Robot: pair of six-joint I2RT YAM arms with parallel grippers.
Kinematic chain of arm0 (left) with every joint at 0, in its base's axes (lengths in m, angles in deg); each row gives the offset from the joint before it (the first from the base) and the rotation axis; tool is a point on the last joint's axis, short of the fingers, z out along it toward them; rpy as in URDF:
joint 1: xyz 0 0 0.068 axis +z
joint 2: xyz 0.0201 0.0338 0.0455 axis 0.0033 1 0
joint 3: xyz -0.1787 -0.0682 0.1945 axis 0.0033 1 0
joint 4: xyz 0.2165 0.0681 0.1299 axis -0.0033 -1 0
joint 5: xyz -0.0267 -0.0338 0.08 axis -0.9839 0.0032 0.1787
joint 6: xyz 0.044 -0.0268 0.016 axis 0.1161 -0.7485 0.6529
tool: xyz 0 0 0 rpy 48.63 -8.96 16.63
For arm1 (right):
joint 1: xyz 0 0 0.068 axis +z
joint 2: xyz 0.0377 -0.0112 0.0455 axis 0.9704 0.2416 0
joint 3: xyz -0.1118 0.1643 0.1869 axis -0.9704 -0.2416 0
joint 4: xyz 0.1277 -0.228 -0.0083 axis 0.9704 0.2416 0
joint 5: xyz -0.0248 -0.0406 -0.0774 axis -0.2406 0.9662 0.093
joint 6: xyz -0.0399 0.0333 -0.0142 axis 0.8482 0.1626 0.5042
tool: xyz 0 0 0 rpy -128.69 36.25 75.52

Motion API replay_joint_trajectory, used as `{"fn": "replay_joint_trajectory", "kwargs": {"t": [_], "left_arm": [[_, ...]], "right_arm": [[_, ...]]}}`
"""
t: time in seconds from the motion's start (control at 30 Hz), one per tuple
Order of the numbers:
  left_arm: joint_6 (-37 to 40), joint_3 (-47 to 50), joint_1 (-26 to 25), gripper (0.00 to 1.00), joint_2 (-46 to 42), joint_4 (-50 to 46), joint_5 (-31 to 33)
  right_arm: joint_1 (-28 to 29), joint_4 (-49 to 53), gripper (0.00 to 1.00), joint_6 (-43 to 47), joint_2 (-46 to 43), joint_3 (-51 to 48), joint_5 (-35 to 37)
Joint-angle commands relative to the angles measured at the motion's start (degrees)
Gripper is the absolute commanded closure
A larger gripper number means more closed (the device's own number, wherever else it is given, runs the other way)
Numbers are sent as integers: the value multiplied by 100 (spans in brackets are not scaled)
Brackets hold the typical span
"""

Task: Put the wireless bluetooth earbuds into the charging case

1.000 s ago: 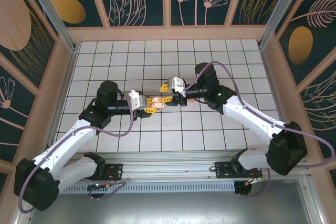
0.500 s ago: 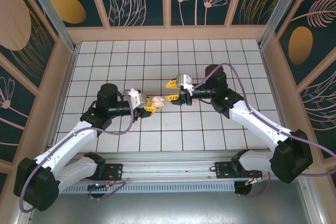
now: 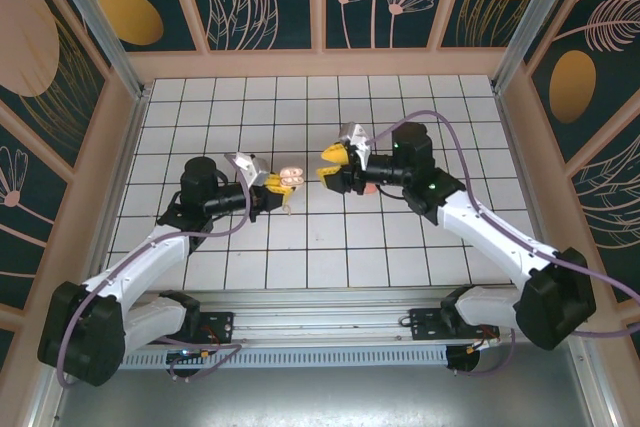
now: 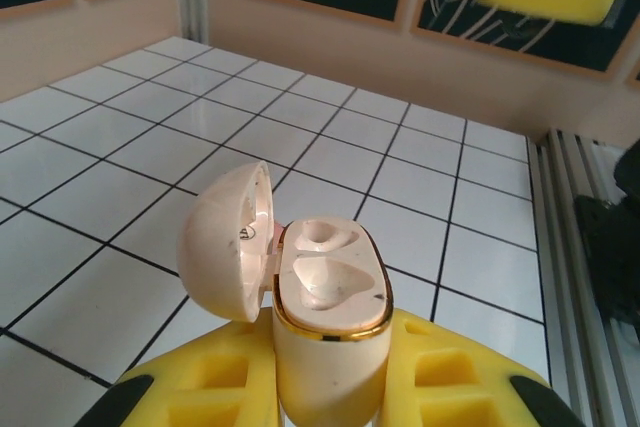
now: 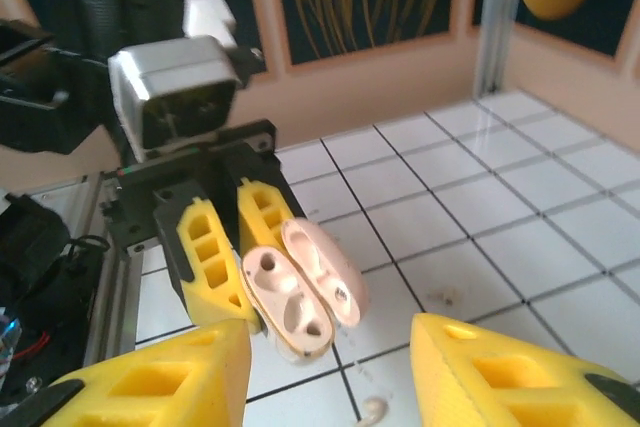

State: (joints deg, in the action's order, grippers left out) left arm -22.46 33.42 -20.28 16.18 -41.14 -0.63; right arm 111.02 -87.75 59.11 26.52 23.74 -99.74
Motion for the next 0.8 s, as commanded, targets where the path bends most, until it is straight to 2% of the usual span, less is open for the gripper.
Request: {"fn": "replay_joint_trajectory", "kwargs": {"t": [0.0, 0.1, 0.27, 0.5, 0.77], "left_arm": [[-709, 169, 238, 81, 130, 1027, -155], [-1301, 302, 555, 82, 347, 1695, -221], [-1903, 436, 966, 82, 527, 2285, -167], [-2715, 881, 1640, 82, 506, 3020, 220], [-3141, 1136, 2185, 83, 504, 3171, 621]], "right_arm": [[137, 877, 54, -792, 360, 463, 810], [173, 1549, 54, -1300, 803, 856, 1191], [308, 3019, 55, -2091, 1838, 1910, 1775], [721, 4273, 55, -2294, 3300, 3095, 2086], [1060, 5332, 58, -2562, 4825, 4575, 2369]]}}
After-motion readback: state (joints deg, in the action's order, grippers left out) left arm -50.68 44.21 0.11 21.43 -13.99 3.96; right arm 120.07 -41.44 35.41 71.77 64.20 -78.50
